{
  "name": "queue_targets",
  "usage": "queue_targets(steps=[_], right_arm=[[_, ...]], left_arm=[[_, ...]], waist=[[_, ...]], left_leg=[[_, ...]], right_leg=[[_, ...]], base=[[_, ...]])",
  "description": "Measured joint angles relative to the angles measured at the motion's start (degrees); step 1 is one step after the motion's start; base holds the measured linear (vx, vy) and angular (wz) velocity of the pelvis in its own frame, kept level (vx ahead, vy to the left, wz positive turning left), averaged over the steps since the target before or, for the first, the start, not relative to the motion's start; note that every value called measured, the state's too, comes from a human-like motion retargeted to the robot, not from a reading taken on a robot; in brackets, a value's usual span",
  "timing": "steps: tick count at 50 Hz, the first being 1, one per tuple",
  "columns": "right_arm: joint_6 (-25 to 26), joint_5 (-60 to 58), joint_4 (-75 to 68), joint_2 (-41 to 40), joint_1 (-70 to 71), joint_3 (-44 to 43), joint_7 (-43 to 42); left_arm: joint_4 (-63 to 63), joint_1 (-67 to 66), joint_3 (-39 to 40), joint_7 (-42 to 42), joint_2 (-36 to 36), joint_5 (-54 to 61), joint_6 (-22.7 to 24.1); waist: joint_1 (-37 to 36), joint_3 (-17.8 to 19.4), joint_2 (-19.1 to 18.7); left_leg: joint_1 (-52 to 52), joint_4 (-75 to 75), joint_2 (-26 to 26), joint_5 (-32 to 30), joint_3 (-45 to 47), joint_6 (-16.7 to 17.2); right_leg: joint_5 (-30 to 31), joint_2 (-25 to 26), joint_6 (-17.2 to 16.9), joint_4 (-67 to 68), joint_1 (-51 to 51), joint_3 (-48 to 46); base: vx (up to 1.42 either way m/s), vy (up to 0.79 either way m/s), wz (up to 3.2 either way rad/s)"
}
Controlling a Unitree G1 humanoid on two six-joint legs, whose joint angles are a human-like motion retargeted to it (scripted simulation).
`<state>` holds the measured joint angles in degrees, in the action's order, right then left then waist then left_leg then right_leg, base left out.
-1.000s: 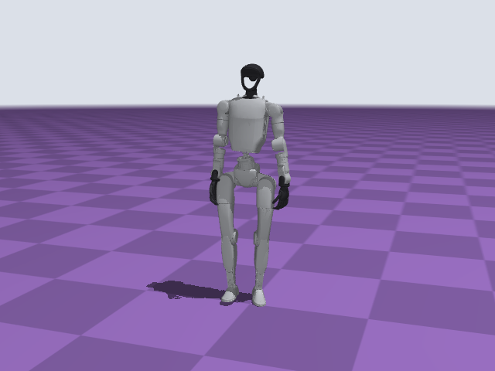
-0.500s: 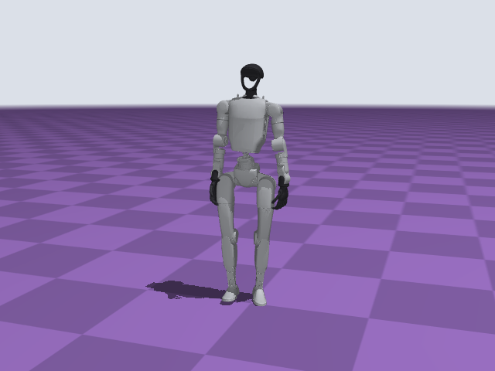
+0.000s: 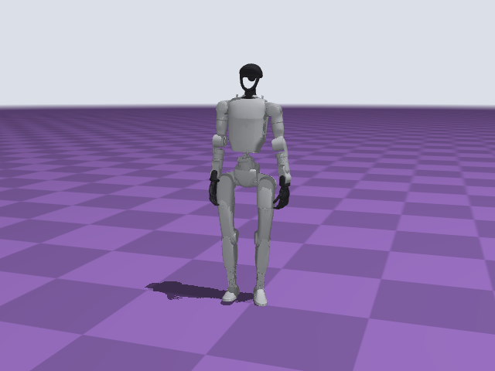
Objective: Kungfu
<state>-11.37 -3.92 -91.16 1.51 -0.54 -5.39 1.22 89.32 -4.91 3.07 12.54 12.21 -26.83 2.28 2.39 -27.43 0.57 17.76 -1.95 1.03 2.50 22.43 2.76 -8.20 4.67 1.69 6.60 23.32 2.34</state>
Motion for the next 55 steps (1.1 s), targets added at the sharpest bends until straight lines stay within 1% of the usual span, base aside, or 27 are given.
queue_targets(steps=[12,19,25,30,37,46,55], right_arm=[[-0.08,-0.69,0.13,-0.21,0.36,-0.64,-0.13],[-0.31,-0.12,-0.48,-0.27,0.39,-1.11,0.04],[-0.32,-0.42,-0.76,-0.34,0.62,-1.18,-0.21],[-0.44,-1.04,-0.58,-0.48,0.67,-0.79,-0.59],[-0.80,-0.57,-0.28,-0.90,0.42,-1.16,-0.85],[-0.65,-0.15,-0.50,-0.74,-0.25,-1.01,-0.50],[-0.56,-0.23,0.72,-0.85,-0.22,-0.24,0.03]], left_arm=[[-0.08,0.20,0.51,0.04,-0.54,0.43,0.09],[0.11,0.34,0.47,0.12,-0.80,0.04,0.15],[0.21,0.60,0.94,0.42,-0.66,0.15,0.08],[-0.06,0.64,1.30,0.44,-0.24,0.17,0.15],[-0.31,0.76,1.61,0.24,0.20,0.34,0.21],[-0.61,0.11,1.49,-2.96,-0.26,0.45,1.67],[-0.71,0.21,1.51,-5.28,-0.49,1.03,2.58]], waist=[[0.22,0.08,0.05],[-0.57,-0.64,0.44],[0.27,-1.42,0.00],[0.83,-1.34,-0.45],[-0.54,-0.34,0.25],[-0.62,-0.98,0.55],[-0.57,0.35,1.10]], left_leg=[[-0.04,0.21,-0.39,0.11,1.13,-0.02],[0.41,0.42,-0.44,0.27,2.64,0.15],[1.01,0.45,0.00,0.27,2.99,0.63],[0.78,0.32,0.62,0.31,3.28,1.02],[-1.15,0.40,1.05,0.48,5.44,1.44],[-0.95,0.25,1.45,0.06,4.89,1.95],[1.04,-0.23,2.15,-1.03,3.29,2.36]], right_leg=[[0.39,0.47,0.83,-0.29,0.24,0.81],[0.58,0.82,1.11,-0.49,0.93,2.28],[0.62,0.86,0.91,-0.43,1.76,1.96],[0.27,1.25,0.95,-0.04,1.75,1.97],[0.02,2.18,1.24,-0.19,-0.13,3.83],[-0.14,2.14,1.32,-0.57,-0.33,3.11],[-0.04,1.56,1.35,-0.95,0.76,1.31]], base=[[0.00,0.00,0.00],[-0.01,0.00,-0.15],[0.00,0.00,0.00],[0.00,0.00,0.00],[-0.01,-0.02,-0.19],[0.00,-0.01,0.04],[-0.06,-0.04,0.20]])
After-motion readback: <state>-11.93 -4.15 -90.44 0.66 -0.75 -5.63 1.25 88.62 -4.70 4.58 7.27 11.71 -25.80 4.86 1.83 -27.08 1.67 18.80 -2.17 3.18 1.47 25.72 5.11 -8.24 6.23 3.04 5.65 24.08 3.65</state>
